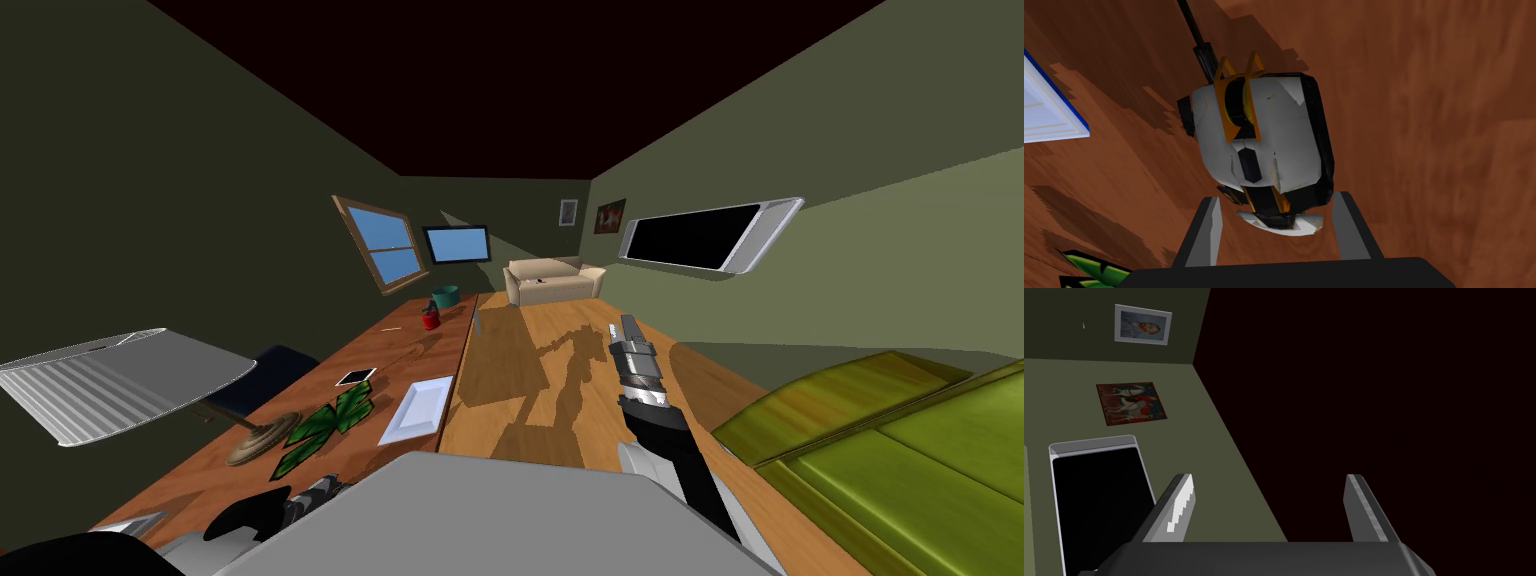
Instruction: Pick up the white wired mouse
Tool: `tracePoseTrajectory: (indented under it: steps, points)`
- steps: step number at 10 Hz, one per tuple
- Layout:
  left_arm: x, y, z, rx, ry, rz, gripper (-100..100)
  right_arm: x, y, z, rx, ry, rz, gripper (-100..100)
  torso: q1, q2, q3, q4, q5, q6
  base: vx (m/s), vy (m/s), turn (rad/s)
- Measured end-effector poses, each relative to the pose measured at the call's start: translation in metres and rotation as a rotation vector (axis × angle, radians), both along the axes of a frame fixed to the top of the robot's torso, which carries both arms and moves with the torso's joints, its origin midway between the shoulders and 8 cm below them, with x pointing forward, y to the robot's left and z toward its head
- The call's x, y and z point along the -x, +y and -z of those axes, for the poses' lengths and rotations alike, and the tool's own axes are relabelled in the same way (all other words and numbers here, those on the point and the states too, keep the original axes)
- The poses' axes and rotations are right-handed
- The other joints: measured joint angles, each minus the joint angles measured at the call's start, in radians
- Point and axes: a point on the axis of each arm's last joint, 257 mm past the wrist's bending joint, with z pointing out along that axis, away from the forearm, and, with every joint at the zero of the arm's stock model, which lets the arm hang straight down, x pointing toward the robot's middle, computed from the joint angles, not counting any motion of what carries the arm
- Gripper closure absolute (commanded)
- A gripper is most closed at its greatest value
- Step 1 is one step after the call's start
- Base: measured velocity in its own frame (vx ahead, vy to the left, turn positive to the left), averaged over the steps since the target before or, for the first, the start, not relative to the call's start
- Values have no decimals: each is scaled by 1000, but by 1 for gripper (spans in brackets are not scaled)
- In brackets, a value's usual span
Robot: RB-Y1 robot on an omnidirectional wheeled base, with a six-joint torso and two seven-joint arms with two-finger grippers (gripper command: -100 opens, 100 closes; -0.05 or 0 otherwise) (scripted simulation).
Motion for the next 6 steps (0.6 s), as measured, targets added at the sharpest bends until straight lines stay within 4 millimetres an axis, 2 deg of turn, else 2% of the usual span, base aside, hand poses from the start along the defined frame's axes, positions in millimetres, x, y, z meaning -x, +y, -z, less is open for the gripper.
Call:
tracePoseTrajectory:
  steps: [1, 2, 5, 6]
  points:
    - [0, 0, 0, 0, 0, 0, 0, 0, 0, 0, 0, 0, 0, 0, 0, 0, 0, 0, 0, 0, 0, 0, 0]
    - [0, 0, 0, 0, 0, 1, 100, 0, 0, 0, 0, 0, 0, 0, 0, 0, 0, 0, 0, 0, -10, -32, 49]
    - [-6, 6, -13, -1, 2, 11, 100, 0, 0, 0, 0, 0, 0, 0, -4, 2, 1, 0, -1, -1, -15, -38, 29]
    - [-6, 6, -14, 0, 3, 11, 0, 0, 0, 0, 0, 0, 0, 0, -3, 1, 1, 0, -1, 0, 0, 0, 0]
